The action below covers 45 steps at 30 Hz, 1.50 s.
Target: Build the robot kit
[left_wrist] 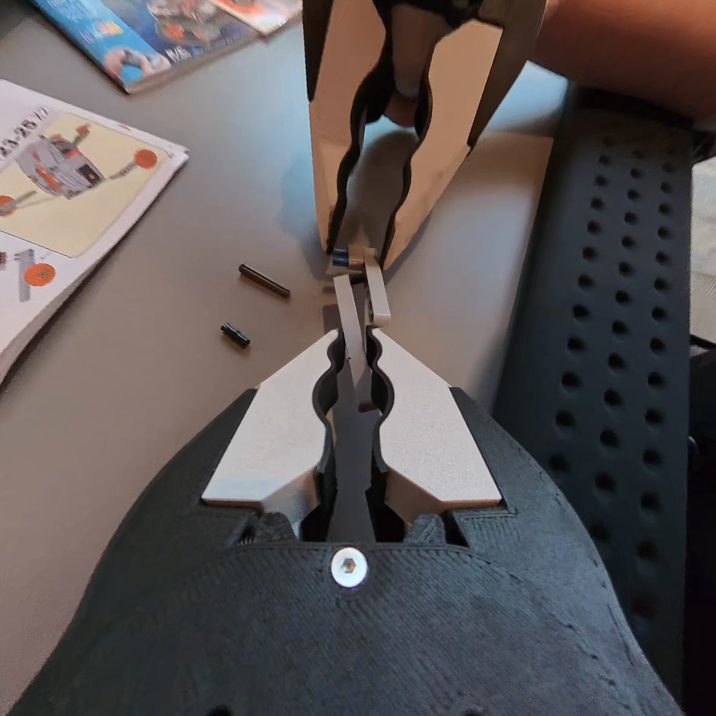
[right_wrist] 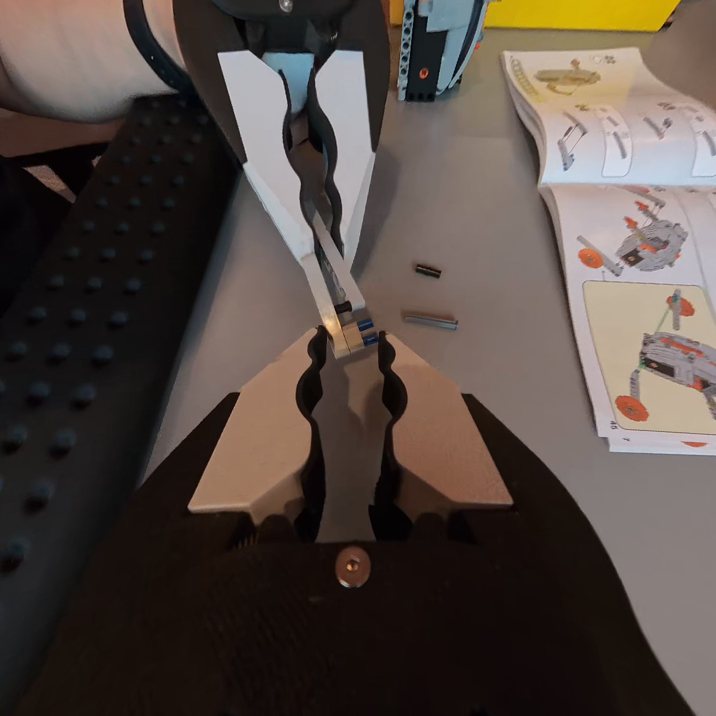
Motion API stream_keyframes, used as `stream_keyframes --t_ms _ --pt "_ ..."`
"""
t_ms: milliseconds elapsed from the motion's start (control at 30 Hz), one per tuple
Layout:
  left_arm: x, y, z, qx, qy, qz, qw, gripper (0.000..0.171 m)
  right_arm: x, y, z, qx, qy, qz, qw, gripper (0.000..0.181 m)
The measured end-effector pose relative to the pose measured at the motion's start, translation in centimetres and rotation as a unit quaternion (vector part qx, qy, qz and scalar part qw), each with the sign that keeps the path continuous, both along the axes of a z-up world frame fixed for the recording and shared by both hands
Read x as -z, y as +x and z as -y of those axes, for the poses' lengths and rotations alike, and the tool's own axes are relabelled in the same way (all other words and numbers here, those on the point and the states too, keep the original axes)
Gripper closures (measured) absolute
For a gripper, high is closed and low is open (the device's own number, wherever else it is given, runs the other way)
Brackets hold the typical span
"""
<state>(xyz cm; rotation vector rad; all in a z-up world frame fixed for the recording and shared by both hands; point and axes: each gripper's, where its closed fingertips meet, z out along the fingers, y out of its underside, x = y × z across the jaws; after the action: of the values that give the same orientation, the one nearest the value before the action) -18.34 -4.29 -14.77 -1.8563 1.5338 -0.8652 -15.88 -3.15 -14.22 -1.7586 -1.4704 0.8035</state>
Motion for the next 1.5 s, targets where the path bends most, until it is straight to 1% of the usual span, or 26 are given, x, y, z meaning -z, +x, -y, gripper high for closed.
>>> stream_keyframes --t_ms 67,133,200,233,300,367,433,500,567,667,733,767,867,1100,1200,1333,1500 --pt "1.3 -0.3 0.2 0.007 0.003 -0.038 0.999 0.162 0.9 0.1 0.1 -0.003 -0.001 0.023 1.000 0.156" --pt "1.4 -0.2 0.4 0.013 0.004 -0.042 0.999 0.162 1.7 0.2 0.2 -0.008 0.013 0.055 0.998 0.157" --pt "1.4 -0.3 0.5 0.016 -0.006 -0.041 0.999 0.159 1.7 0.2 0.3 -0.008 0.027 0.066 0.997 0.156" --pt "1.3 -0.3 0.6 0.018 -0.014 -0.039 0.999 0.151 1.6 0.2 0.3 -0.008 0.032 0.069 0.997 0.156" --pt "1.1 -0.4 1.0 0.029 -0.022 -0.038 0.999 0.122 1.8 0.1 0.4 -0.008 0.039 0.074 0.996 0.156" --pt "1.0 -0.7 1.1 0.034 -0.022 -0.043 0.998 0.110 2.0 0.1 0.5 -0.011 0.042 0.081 0.996 0.157" --pt "0.6 -0.7 1.0 0.025 -0.030 -0.035 0.999 0.112 2.0 0.0 0.6 -0.013 0.042 0.084 0.995 0.156" --pt "-0.2 -0.1 1.5 0.023 -0.055 -0.019 0.998 0.115 2.0 -0.1 0.6 -0.015 0.051 0.087 0.995 0.156" --pt "-0.4 0.5 1.6 0.008 -0.059 -0.023 0.998 0.118 1.9 -0.1 0.5 -0.017 0.065 0.086 0.994 0.156" --pt "0.6 0.9 0.7 -0.028 -0.024 -0.061 0.997 0.123 1.9 0.0 0.0 -0.012 0.077 0.084 0.993 0.156" --pt "1.3 1.0 0.2 -0.042 0.005 -0.085 0.996 0.126 1.9 0.0 0.0 -0.014 0.077 0.079 0.994 0.156" --pt "1.4 1.1 -0.1 -0.047 0.018 -0.087 0.995 0.130 1.9 0.0 -0.1 -0.013 0.078 0.077 0.994 0.156" --pt "1.4 1.3 -0.1 -0.048 0.020 -0.087 0.995 0.137 1.8 -0.1 -0.2 -0.010 0.080 0.072 0.994 0.157" --pt "1.5 0.8 0.1 -0.060 0.029 -0.103 0.992 0.136 1.8 -0.5 -0.2 -0.013 0.088 0.068 0.994 0.156" --pt "1.5 1.0 0.0 -0.058 0.031 -0.103 0.992 0.138 1.8 -0.6 -0.2 -0.014 0.086 0.066 0.994 0.156" --pt "1.6 1.2 -0.3 -0.039 0.062 -0.116 0.991 0.150 1.8 -0.7 -0.2 -0.016 0.085 0.061 0.994 0.156" --pt "1.5 1.5 -0.3 -0.005 0.096 -0.116 0.989 0.150 1.7 -0.7 0.0 -0.027 0.103 0.061 0.992 0.157"
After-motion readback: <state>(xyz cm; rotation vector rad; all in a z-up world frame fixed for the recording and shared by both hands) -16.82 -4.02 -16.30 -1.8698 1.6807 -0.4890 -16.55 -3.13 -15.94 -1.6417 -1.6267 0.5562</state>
